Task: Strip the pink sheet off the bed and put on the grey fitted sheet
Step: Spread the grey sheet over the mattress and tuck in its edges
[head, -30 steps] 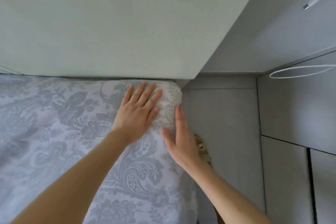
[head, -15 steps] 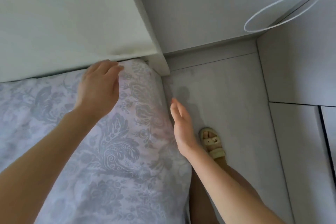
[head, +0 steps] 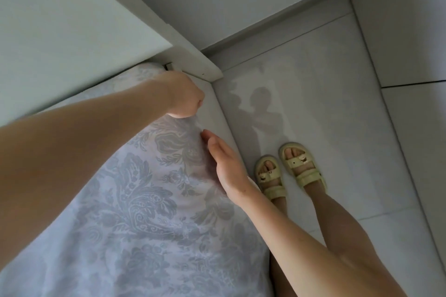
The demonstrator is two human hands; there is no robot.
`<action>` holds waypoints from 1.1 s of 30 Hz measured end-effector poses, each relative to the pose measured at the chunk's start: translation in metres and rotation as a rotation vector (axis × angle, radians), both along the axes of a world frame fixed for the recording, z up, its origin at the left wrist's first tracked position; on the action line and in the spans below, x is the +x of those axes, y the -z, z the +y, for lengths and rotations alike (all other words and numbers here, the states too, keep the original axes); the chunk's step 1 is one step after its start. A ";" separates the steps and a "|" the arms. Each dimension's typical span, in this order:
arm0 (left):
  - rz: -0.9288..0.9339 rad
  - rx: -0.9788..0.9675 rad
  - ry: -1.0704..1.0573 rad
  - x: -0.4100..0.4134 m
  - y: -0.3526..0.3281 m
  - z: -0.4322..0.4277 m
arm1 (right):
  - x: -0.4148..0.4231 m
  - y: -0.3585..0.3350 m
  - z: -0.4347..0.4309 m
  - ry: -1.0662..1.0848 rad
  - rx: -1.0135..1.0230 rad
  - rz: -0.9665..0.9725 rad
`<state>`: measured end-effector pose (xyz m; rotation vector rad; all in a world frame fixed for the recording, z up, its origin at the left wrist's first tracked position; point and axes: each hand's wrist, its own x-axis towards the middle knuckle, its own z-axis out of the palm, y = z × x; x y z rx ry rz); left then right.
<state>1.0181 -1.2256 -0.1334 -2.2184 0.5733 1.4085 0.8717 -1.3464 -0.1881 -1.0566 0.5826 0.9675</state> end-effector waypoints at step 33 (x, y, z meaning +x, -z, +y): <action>-0.695 -0.522 -0.492 -0.042 -0.073 0.017 | -0.003 -0.036 -0.040 -0.290 -0.086 0.329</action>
